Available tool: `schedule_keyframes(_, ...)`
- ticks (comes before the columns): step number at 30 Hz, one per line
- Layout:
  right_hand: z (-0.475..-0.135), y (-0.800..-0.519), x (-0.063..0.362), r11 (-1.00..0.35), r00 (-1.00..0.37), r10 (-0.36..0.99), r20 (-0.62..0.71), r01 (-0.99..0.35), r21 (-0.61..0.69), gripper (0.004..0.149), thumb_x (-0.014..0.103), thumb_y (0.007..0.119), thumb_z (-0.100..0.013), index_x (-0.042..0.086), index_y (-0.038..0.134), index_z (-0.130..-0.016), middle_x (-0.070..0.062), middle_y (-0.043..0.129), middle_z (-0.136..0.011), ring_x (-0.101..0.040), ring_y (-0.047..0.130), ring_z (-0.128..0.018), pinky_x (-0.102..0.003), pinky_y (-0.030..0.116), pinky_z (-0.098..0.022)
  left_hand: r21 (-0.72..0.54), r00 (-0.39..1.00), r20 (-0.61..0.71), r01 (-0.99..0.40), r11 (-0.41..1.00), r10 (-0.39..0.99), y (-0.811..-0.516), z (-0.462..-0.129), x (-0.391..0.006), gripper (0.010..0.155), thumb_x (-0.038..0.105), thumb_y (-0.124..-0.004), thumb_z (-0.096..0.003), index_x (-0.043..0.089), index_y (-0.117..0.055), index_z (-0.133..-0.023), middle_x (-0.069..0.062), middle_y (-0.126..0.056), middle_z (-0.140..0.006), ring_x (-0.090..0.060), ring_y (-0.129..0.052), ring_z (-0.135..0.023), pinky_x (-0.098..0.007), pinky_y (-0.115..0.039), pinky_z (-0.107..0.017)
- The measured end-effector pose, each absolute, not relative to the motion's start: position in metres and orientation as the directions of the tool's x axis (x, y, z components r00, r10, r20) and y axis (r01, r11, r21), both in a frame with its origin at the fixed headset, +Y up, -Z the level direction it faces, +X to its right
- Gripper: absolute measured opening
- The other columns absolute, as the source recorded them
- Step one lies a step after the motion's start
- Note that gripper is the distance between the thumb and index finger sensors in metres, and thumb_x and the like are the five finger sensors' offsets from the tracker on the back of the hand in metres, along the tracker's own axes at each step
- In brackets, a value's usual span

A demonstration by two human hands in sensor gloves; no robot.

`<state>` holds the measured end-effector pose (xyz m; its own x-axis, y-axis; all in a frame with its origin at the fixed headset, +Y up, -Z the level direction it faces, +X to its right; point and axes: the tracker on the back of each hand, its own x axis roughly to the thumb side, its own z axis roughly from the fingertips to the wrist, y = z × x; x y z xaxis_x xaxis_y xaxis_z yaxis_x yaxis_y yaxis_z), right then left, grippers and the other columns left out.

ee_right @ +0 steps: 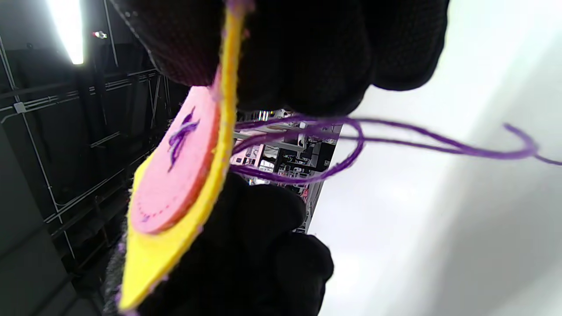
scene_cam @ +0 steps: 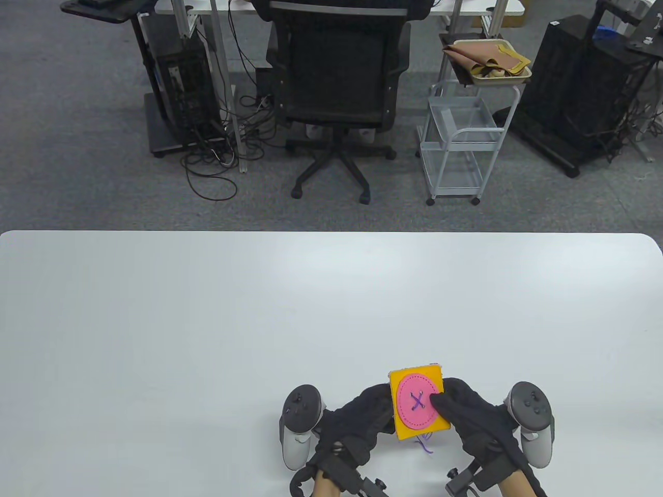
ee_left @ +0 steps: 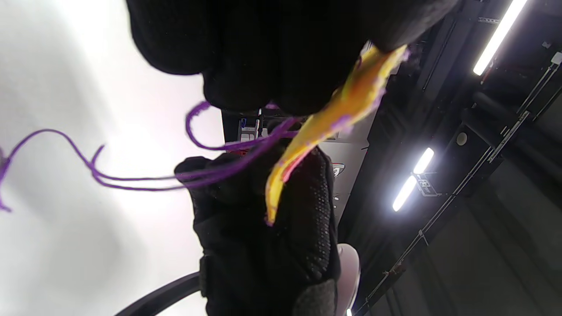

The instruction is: Sew button in X pattern

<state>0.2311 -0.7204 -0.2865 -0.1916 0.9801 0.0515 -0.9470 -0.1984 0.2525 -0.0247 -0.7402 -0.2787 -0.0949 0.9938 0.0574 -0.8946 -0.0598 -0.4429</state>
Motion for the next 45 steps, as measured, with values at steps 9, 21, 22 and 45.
schedule_keyframes(9, -0.287, -0.724, 0.228, -0.263, -0.259, 0.965, 0.046, -0.936, 0.236, 0.044, 0.040, 0.070, -0.053, 0.016, 0.067, -0.090, -0.004, 0.087, -0.064, -0.018, 0.087, -0.055, -0.048, 0.070, -0.062, -0.247, 0.145, 0.100, -0.955, 0.166, 0.984, -0.734, -0.276, -0.032, 0.049, 0.048, -0.080, -0.0491, 0.019, -0.082, -0.088, -0.003, -0.095, -0.077, -0.031, -0.095, -0.072, -0.054, -0.077, -0.054)
schedule_keyframes(21, -0.284, -0.721, 0.230, -0.352, -0.346, 0.936, 0.065, -0.922, 0.164, 0.068, 0.053, 0.069, -0.050, 0.014, 0.054, -0.104, -0.013, 0.076, -0.096, -0.031, 0.081, -0.084, -0.052, 0.065, -0.071, -0.048, 0.345, 0.036, -0.937, 0.347, 0.938, -0.736, -0.276, -0.043, 0.039, 0.037, -0.079, -0.0505, 0.017, -0.084, -0.083, -0.005, -0.095, -0.072, -0.034, -0.092, -0.071, -0.057, -0.073, -0.054)
schedule_keyframes(22, -0.284, -0.721, 0.232, -0.350, -0.344, 0.937, 0.063, -0.924, 0.152, 0.071, 0.054, 0.068, -0.050, 0.014, 0.051, -0.105, -0.014, 0.072, -0.100, -0.033, 0.078, -0.088, -0.052, 0.064, -0.072, -0.034, 0.376, 0.017, -0.926, 0.377, 0.926, -0.737, -0.277, -0.044, 0.039, 0.037, -0.079, -0.0505, 0.016, -0.084, -0.084, -0.006, -0.094, -0.072, -0.035, -0.091, -0.072, -0.058, -0.072, -0.054)
schedule_keyframes(45, -0.286, -0.725, 0.236, -0.358, -0.356, 0.934, 0.038, -0.924, 0.136, 0.076, 0.055, 0.068, -0.049, 0.013, 0.043, -0.108, -0.017, 0.058, -0.111, -0.039, 0.065, -0.100, -0.053, 0.056, -0.079, -0.090, 0.956, -0.184, -0.246, 0.965, 0.227, -0.761, -0.298, -0.017, 0.040, 0.033, -0.083, -0.0469, 0.011, -0.089, -0.080, -0.020, -0.070, -0.090, -0.050, -0.064, -0.086, -0.068, -0.051, -0.060)
